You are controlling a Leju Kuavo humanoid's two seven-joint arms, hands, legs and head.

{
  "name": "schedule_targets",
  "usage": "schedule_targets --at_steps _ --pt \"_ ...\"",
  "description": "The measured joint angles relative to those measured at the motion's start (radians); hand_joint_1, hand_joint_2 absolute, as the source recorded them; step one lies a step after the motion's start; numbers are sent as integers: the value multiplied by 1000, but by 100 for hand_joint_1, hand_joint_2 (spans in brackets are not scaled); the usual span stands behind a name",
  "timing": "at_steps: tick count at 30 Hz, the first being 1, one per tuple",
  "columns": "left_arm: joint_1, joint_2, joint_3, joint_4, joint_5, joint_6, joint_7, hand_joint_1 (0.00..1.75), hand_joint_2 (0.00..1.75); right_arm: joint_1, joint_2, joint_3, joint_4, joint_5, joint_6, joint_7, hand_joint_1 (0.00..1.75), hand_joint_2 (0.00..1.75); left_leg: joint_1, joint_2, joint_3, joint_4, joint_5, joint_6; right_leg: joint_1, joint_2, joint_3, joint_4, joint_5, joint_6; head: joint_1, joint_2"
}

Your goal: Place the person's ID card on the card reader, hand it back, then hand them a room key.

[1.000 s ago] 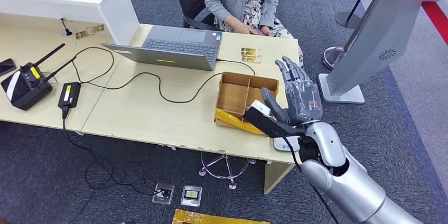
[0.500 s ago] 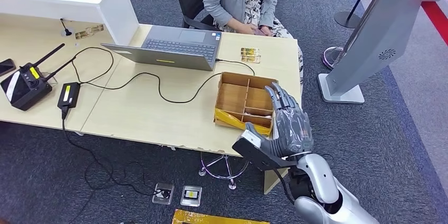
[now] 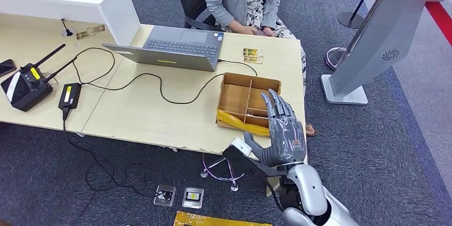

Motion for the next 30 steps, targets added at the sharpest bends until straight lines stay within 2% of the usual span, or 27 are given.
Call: schedule_targets --at_steps 5,15,23,30 --pt "0 -14 0 0 0 7 17 0 0 -3 45 0 53 21 7 -4 0 175 0 0 0 0 0 0 0 0 0 0 0 0 0 0" --pt "-3 -6 0 0 -8 -66 20 0 0 -48 135 11 212 34 7 -27 0 175 1 0 0 0 0 0 1 0 0 0 0 -1 0 0" --pt "-3 -5 0 0 -17 -78 20 0 0 -70 163 18 285 68 34 -6 0 175 1 0 0 0 0 -1 1 0 0 0 0 -1 0 0" --pt "-3 -5 0 0 -32 -103 20 0 0 -79 164 16 321 93 50 34 0 175 1 0 0 0 0 -1 1 0 0 0 0 -1 0 0"
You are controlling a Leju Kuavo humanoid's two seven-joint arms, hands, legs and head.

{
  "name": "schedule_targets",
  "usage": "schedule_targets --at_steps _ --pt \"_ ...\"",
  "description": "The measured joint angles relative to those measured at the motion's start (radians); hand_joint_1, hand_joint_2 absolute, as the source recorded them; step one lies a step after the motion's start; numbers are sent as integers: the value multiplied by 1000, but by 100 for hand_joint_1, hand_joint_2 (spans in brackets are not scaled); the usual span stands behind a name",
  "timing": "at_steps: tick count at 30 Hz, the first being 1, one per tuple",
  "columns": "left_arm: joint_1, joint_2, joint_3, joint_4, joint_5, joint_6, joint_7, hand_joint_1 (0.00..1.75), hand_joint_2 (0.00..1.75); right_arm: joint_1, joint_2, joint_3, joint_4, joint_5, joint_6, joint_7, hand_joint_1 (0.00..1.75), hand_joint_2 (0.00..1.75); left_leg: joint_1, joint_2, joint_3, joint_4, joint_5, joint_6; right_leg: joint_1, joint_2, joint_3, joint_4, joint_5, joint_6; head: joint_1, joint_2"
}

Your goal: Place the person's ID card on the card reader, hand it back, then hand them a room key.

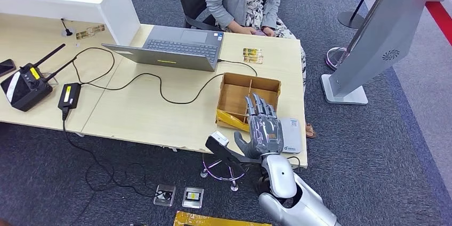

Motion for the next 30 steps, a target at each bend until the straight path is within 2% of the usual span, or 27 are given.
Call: schedule_targets --at_steps 12,30 --pt "0 1 0 0 -2 -4 0 0 0 0 -2 -7 11 8 1 8 0 175 0 0 0 0 0 0 0 0 0 0 0 0 0 0" --pt "0 1 0 0 -23 -15 -1 0 0 12 -8 -25 95 38 -82 -26 0 175 0 0 0 0 0 0 0 0 0 0 0 0 0 0"
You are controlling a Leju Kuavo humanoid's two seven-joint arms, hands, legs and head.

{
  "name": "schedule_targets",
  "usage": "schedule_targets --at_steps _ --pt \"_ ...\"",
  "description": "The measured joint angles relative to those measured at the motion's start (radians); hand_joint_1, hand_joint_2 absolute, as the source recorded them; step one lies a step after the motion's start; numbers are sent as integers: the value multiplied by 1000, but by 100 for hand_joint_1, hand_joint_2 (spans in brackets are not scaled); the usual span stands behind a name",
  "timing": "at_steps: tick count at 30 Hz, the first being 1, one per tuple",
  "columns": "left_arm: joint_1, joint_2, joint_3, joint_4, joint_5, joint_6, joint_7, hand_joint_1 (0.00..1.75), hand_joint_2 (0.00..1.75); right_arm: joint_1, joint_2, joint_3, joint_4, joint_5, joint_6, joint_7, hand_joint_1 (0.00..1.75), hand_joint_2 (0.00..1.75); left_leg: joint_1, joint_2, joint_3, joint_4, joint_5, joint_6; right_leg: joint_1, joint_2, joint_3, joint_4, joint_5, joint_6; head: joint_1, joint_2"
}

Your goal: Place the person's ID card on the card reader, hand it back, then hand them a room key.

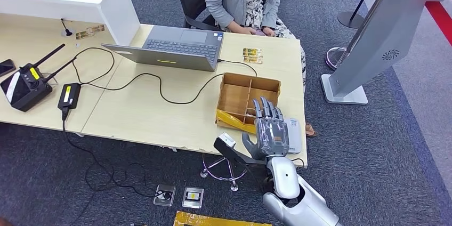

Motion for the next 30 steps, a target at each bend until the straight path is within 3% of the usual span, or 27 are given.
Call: schedule_targets --at_steps 30 --pt "-1 13 -3 0 -49 -39 -17 0 0 -75 51 -18 202 46 -53 -10 0 175 0 0 0 0 0 0 0 0 0 0 0 0 0 0"
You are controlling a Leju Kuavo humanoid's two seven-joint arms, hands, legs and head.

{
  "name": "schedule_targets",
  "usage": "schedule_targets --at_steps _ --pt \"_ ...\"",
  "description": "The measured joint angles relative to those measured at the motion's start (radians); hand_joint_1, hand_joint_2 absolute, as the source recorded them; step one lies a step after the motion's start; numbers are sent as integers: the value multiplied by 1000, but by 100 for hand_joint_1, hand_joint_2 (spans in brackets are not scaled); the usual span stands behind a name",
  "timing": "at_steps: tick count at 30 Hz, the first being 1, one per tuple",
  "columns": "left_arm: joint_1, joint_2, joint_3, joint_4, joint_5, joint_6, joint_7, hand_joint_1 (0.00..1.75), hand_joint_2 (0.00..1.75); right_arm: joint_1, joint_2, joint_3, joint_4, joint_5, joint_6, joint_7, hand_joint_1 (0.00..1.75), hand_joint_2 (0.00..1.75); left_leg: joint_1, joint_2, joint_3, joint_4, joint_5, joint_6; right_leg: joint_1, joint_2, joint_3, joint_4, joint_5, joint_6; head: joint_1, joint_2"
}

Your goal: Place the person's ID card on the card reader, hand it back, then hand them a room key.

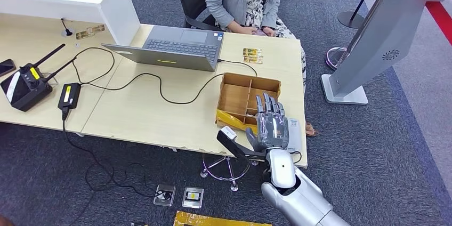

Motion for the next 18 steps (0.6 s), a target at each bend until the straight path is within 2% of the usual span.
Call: schedule_targets --at_steps 18 --pt "0 1 -1 0 -11 -4 -4 0 0 -22 27 -25 107 -11 -27 -22 0 175 0 0 0 0 0 0 0 0 0 0 0 0 0 0"
